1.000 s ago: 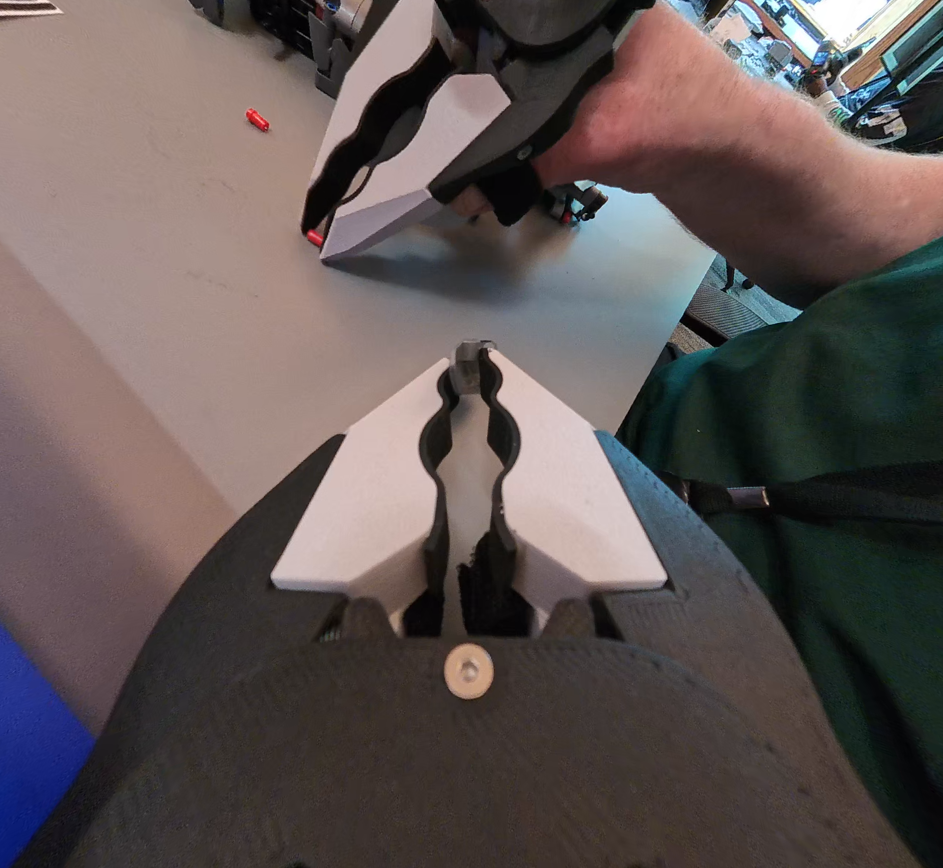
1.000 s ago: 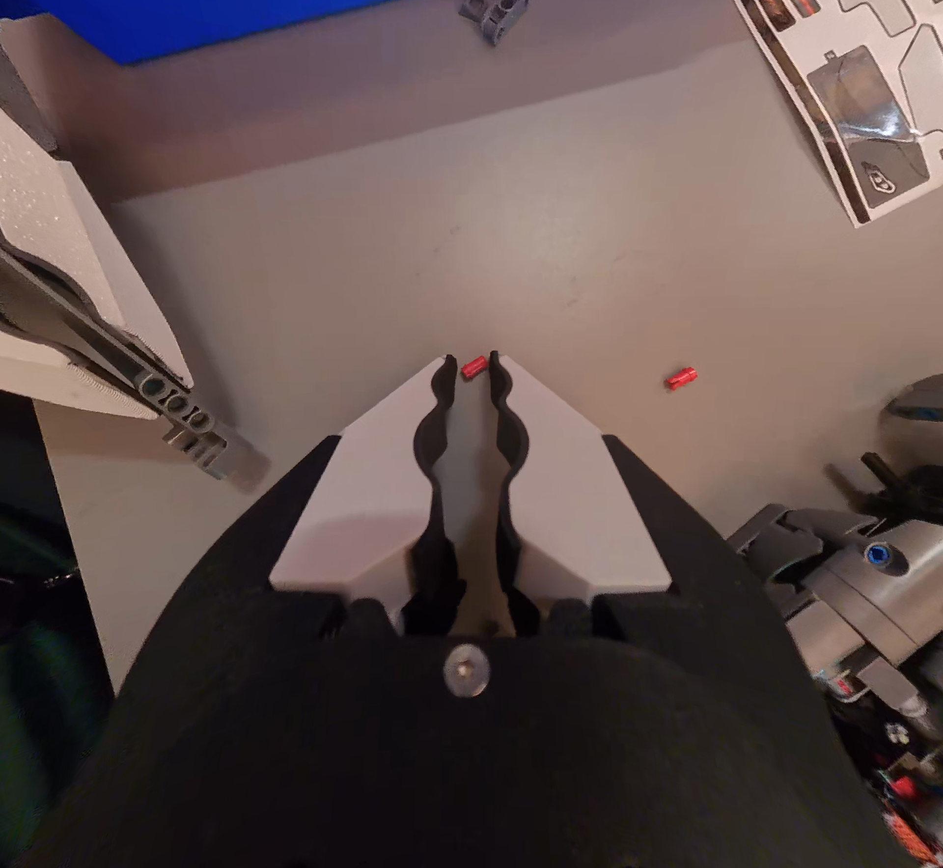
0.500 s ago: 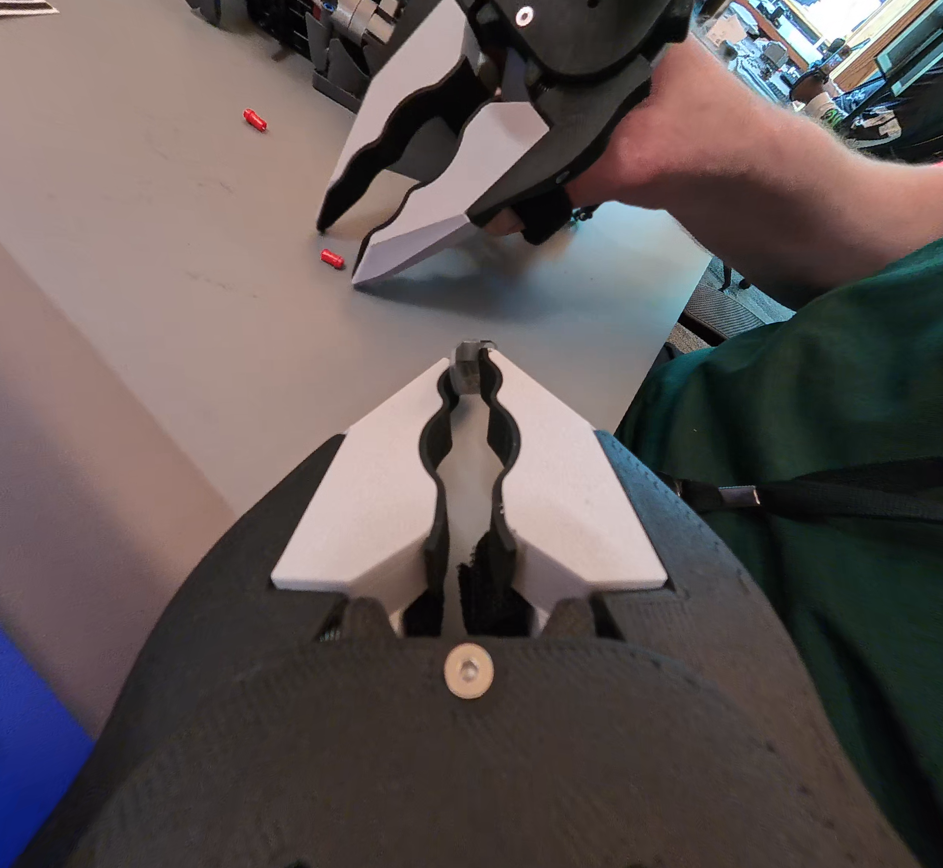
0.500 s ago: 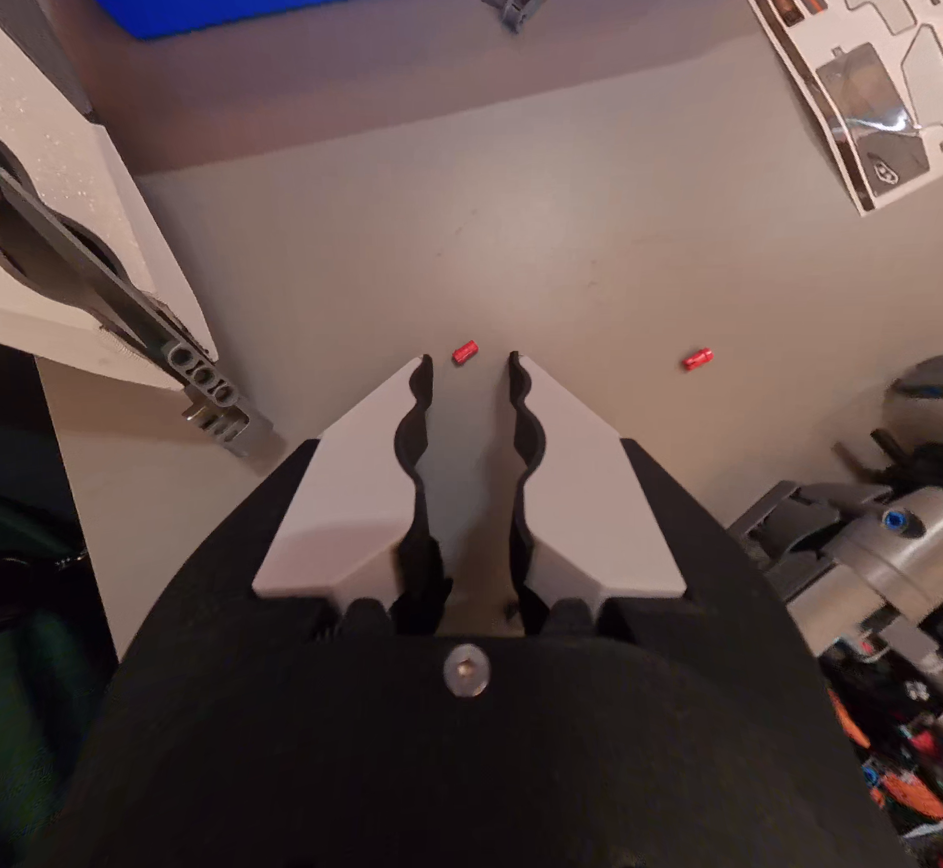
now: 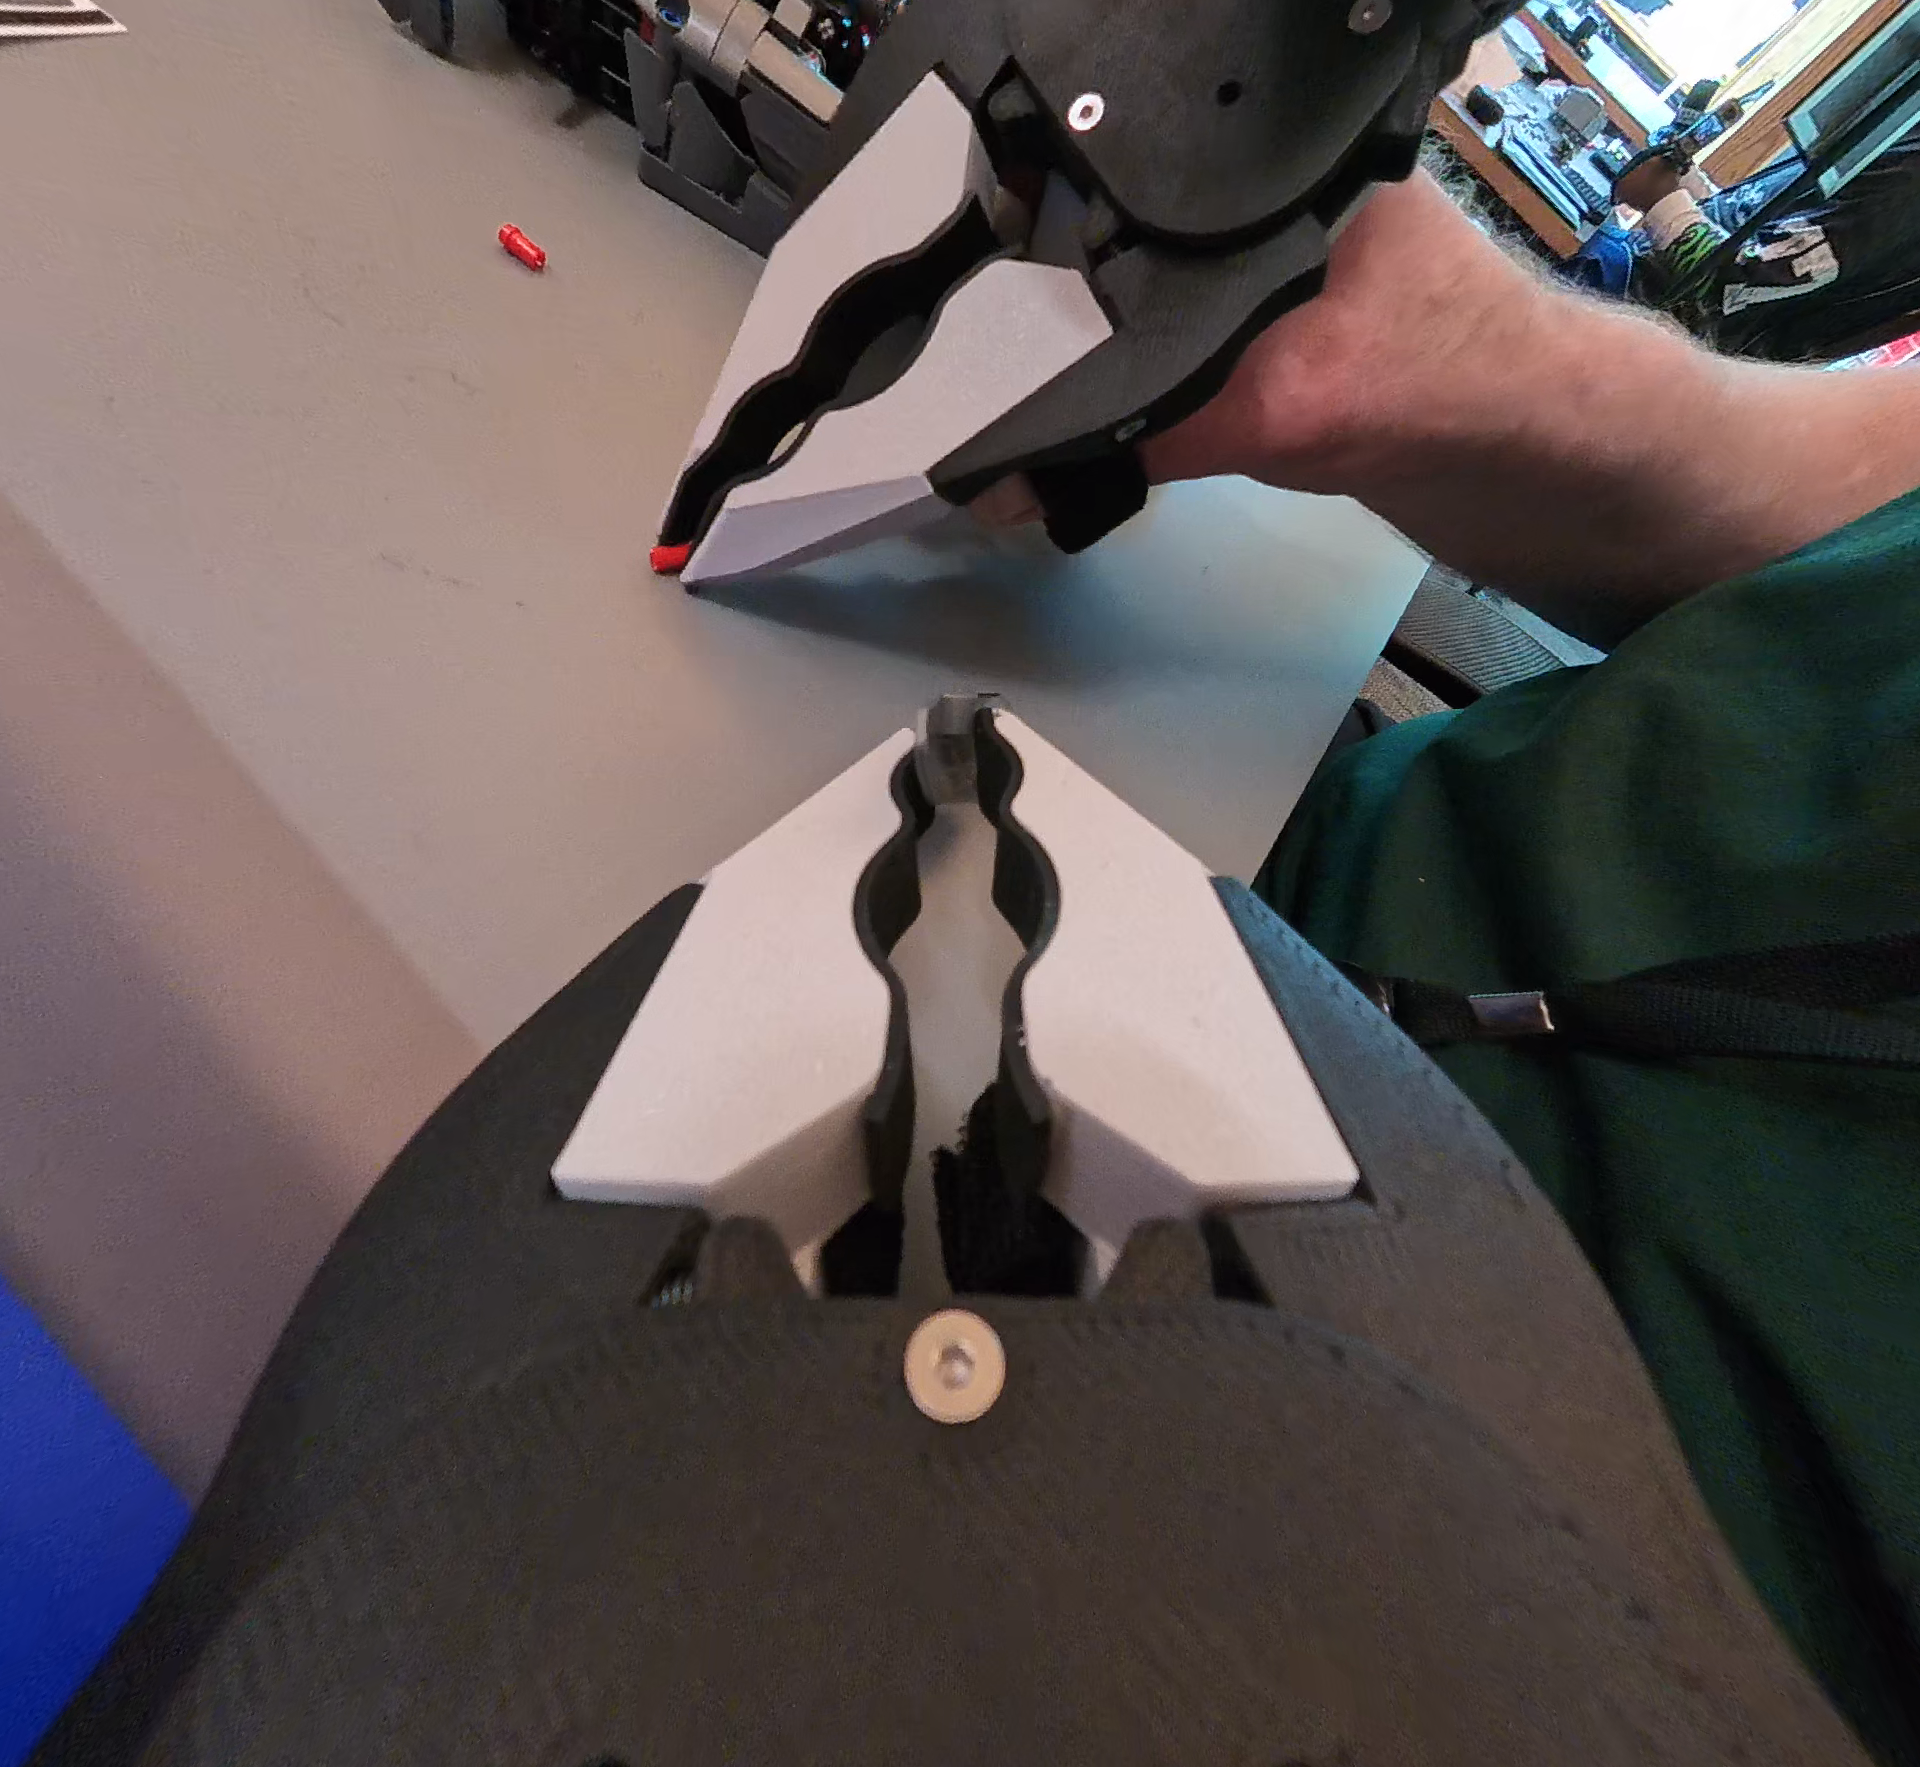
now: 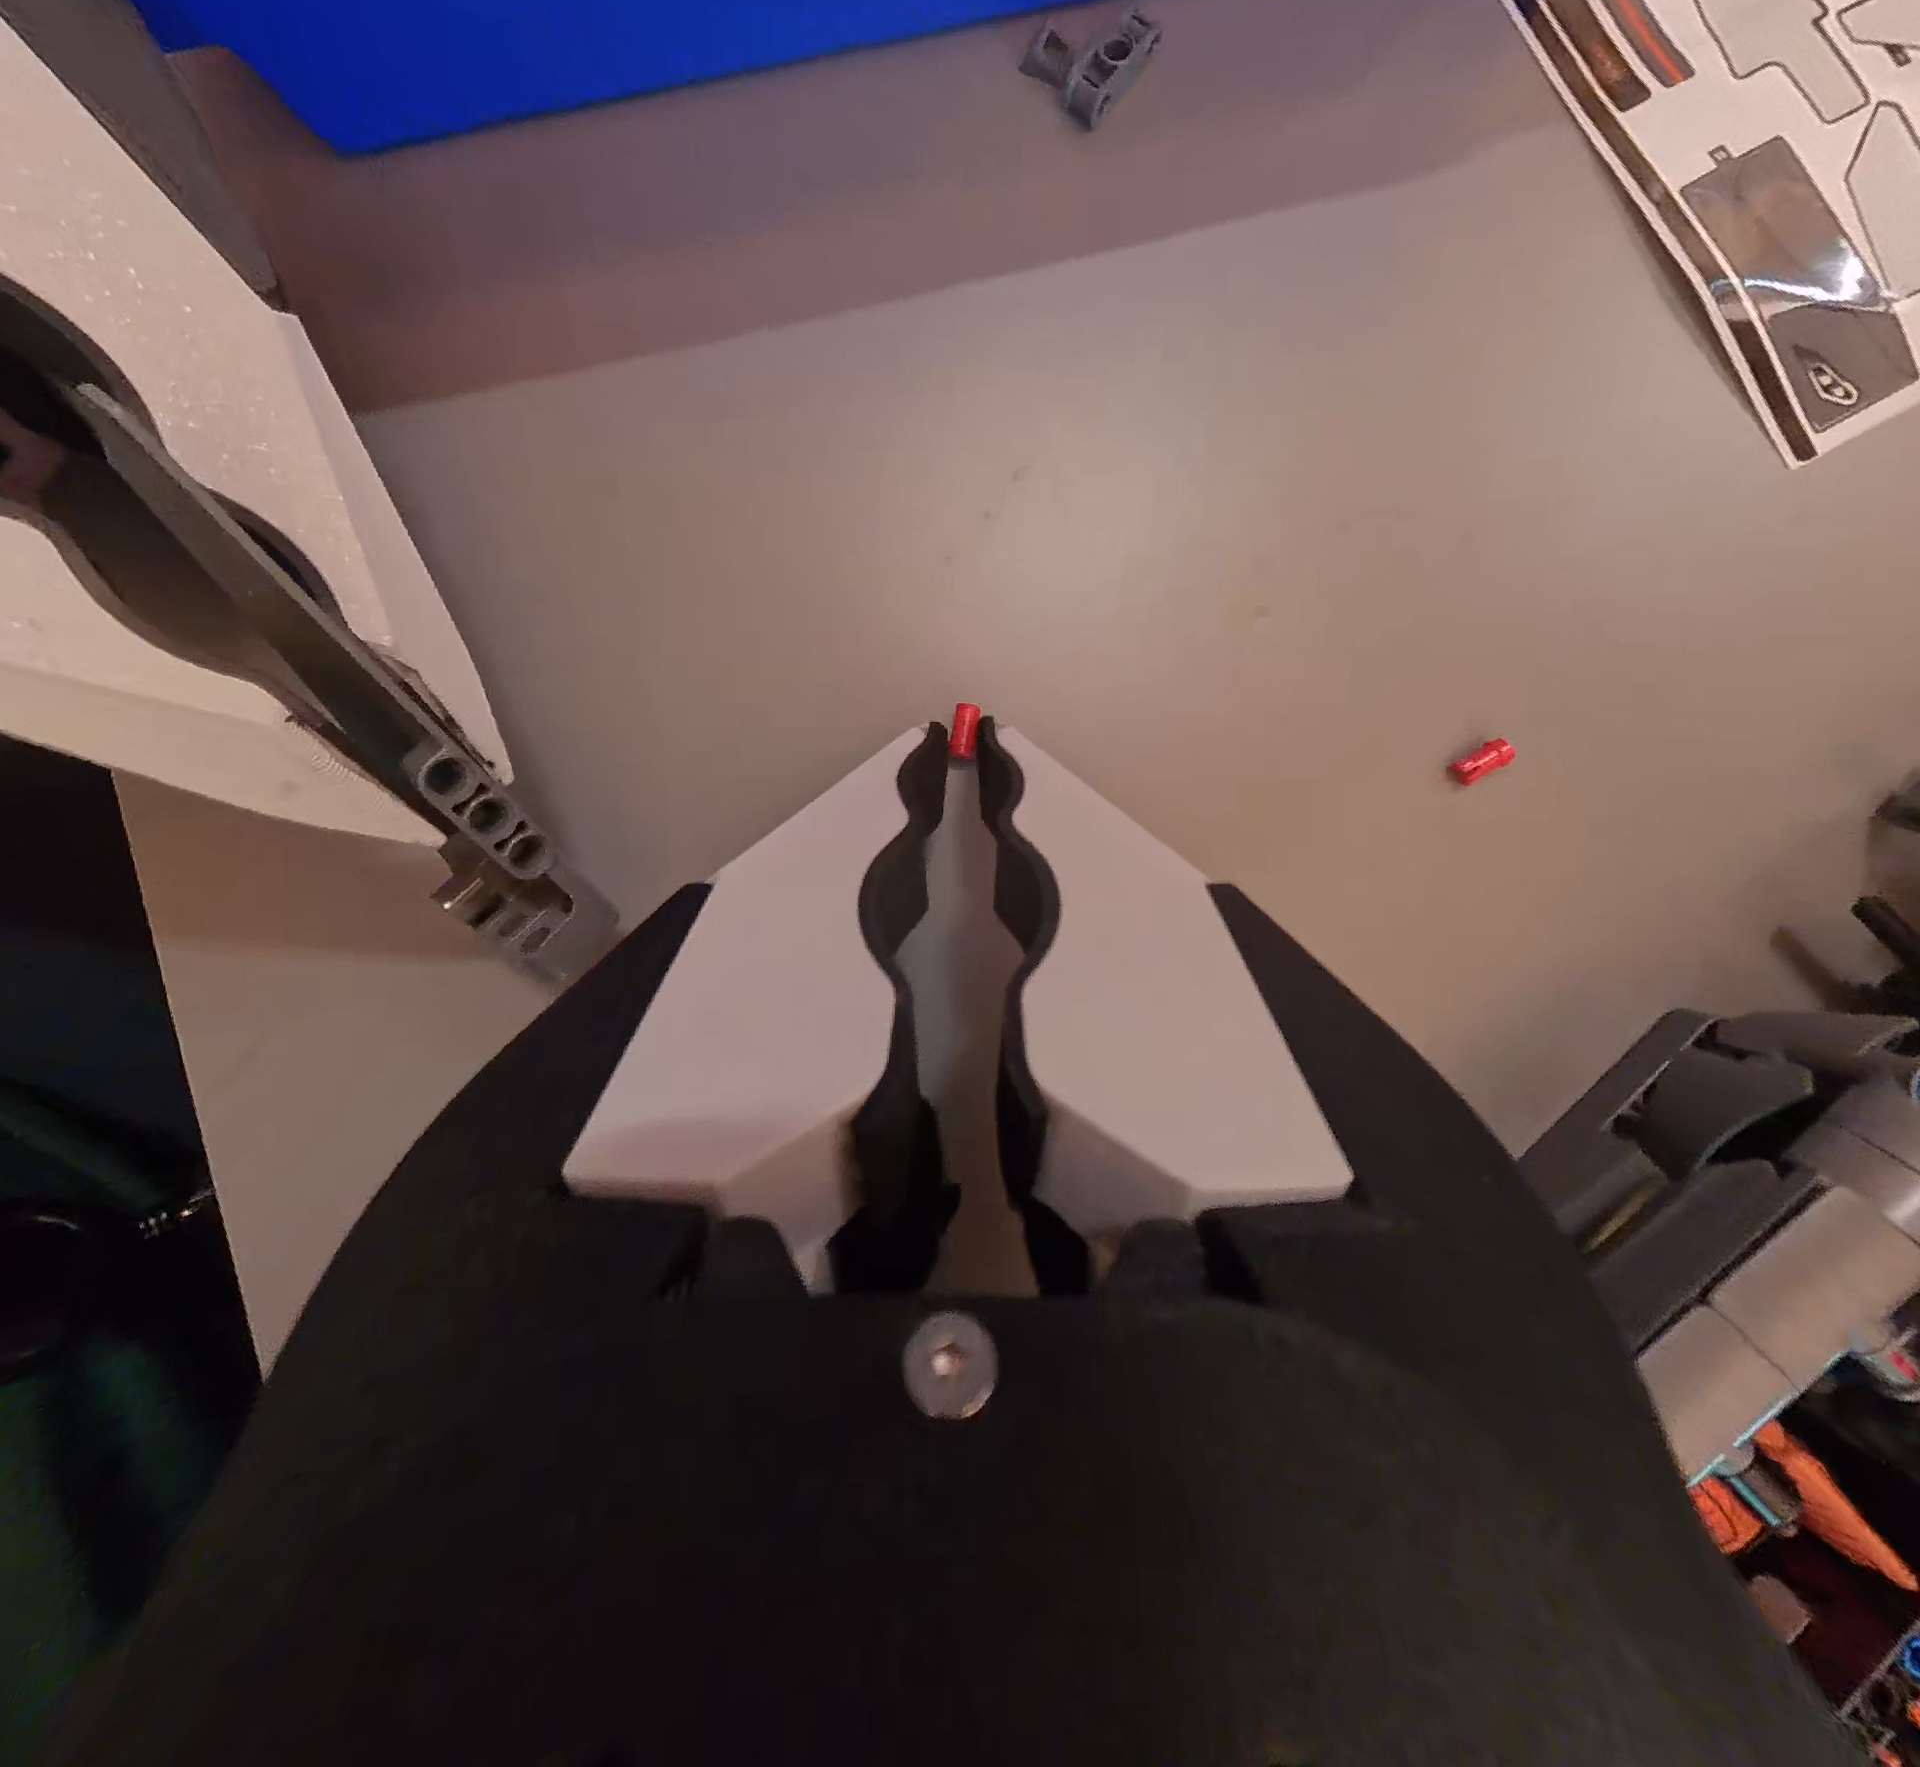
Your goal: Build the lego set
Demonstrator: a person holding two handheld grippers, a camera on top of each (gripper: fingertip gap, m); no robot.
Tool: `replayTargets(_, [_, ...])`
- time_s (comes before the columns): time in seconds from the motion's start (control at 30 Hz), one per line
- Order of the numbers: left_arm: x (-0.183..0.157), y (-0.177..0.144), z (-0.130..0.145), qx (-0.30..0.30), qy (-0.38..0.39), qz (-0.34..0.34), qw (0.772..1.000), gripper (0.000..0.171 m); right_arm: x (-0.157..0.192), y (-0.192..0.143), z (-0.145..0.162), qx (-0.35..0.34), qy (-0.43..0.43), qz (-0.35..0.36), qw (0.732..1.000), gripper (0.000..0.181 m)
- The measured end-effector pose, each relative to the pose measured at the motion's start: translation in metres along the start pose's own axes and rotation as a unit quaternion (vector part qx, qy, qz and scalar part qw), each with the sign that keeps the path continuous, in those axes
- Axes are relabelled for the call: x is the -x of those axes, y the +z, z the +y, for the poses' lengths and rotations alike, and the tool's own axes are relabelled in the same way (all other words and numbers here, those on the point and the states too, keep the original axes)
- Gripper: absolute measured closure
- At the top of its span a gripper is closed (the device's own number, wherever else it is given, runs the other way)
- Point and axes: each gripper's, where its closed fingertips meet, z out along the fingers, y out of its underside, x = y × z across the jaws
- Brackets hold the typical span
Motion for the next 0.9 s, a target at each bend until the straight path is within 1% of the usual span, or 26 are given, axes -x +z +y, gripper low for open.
replayTargets(0.13, [0.0, 0.0, 0.0, 0.0, -0.001, 0.0, 1.0, 0.166, 0.001, 0.0, 0.0, 0.001, -0.017, -0.006, 1.0, 0.178])
replayTargets(0.4, [0.0, 0.0, 0.0, -0.002, 0.003, -0.003, 1.0, 0.166, 0.004, -0.001, 0.0, -0.014, -0.015, -0.025, 0.999, 0.179])
replayTargets(0.5, [-0.002, -0.001, 0.001, 0.003, 0.003, 0.005, 1.0, 0.166, 0.011, -0.01, -0.004, -0.027, -0.056, -0.039, 0.997, 0.178])
replayTargets(0.53, [-0.003, -0.001, 0.001, 0.006, 0.001, 0.01, 1.0, 0.166, 0.018, -0.014, -0.006, -0.032, -0.078, -0.054, 0.995, 0.178])
replayTargets(0.6, [-0.004, -0.002, 0.003, 0.014, -0.002, 0.015, 1.0, 0.166, 0.024, -0.022, -0.005, -0.034, -0.12, -0.059, 0.99, 0.178])
replayTargets(0.67, [-0.005, -0.001, 0.006, 0.027, -0.004, 0.022, 0.999, 0.166, 0.038, -0.031, -0.005, -0.047, -0.168, -0.079, 0.982, 0.179])
replayTargets(0.8, [-0.01, 0.004, 0.01, 0.053, -0.019, 0.038, 0.998, 0.166, 0.061, -0.041, 0.001, -0.057, -0.258, -0.089, 0.96, 0.179])
replayTargets(0.9, [-0.013, 0.006, 0.009, 0.066, -0.029, 0.051, 0.996, 0.166, 0.069, -0.046, 0.005, -0.065, -0.293, -0.092, 0.95, 0.179])
